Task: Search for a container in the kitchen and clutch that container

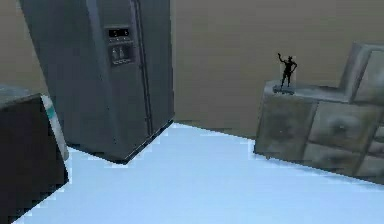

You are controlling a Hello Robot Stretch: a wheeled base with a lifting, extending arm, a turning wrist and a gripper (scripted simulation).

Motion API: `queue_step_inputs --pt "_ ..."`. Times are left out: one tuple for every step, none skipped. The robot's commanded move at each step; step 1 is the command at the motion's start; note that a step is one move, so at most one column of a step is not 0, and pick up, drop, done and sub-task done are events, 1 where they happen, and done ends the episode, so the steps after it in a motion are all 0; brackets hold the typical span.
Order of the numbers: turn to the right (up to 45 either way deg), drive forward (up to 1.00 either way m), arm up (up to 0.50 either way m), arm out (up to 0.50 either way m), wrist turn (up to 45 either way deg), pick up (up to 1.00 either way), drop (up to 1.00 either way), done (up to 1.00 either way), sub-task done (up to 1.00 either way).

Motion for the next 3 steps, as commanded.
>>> queue_step_inputs --pt "0.0 0.30 0.00 0.00 0.0 0.00 0.00 0.00 0.00" --pt "-45.0 0.00 0.00 0.00 0.0 0.00 0.00 0.00 0.00" --pt "-21.0 0.00 0.00 0.00 0.0 0.00 0.00 0.00 0.00"
